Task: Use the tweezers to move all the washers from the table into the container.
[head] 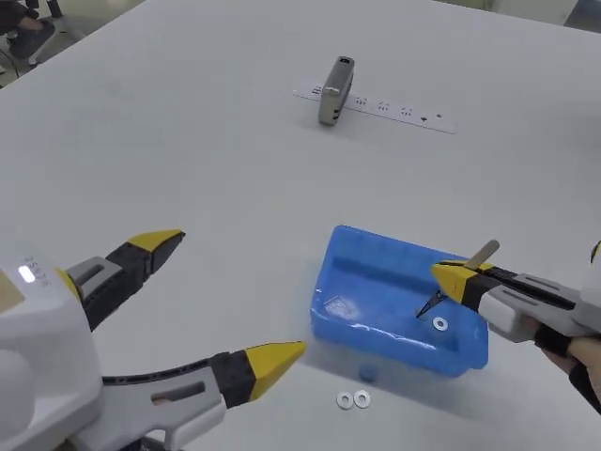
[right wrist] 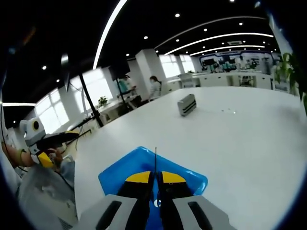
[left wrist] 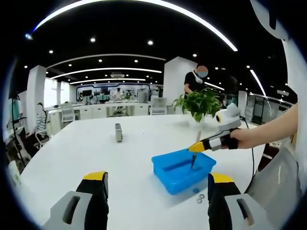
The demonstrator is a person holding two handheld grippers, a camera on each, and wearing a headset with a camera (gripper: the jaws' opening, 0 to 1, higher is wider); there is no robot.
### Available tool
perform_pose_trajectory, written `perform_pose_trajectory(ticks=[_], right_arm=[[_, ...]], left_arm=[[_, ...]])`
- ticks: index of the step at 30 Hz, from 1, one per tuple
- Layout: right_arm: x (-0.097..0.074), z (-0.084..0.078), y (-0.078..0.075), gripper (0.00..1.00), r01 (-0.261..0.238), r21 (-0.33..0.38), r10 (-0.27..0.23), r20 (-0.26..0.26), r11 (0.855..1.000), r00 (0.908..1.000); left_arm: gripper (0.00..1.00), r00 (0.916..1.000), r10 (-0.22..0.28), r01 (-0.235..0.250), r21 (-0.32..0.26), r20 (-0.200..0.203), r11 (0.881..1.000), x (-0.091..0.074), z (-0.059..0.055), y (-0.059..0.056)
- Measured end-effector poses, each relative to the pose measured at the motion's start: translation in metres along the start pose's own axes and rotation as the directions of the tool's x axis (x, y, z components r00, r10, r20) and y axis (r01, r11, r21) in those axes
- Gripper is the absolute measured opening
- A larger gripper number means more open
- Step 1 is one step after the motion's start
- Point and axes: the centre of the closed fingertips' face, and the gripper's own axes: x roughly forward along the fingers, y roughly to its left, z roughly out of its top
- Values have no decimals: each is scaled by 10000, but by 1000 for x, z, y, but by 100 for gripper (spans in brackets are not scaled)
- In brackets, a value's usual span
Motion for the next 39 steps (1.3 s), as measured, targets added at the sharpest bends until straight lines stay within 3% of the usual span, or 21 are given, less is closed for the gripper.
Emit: perform_pose_trajectory(ticks=[6, 14, 22, 34, 39], right_arm=[[3, -3, 0, 2, 34, -151, -37, -156, 9999, 9999], [5, -7, 1, 3, 37, -624, -60, -376, 9980, 9993], [-2, 1, 3, 3, 2, -710, -5, -37, 9975, 10000], [-18, 23, 31, 3, -460, -593, 511, 874, 9972, 9949], [-26, 27, 50, 3, -886, -636, 952, 1091, 9940, 9895]], left_arm=[[87, 10000, -66, 66, -34, 8, 10000, -1, -4, 4], [86, 10000, -82, 82, 10, -11, 10000, -1, -3, 1], [86, 9997, -149, 151, 118, -203, 9998, 1, -5, -3], [85, 9997, -144, 146, 107, -187, 9998, 1, -6, -3], [85, 9999, -81, 81, 65, -107, 9999, 1, -5, -2]])
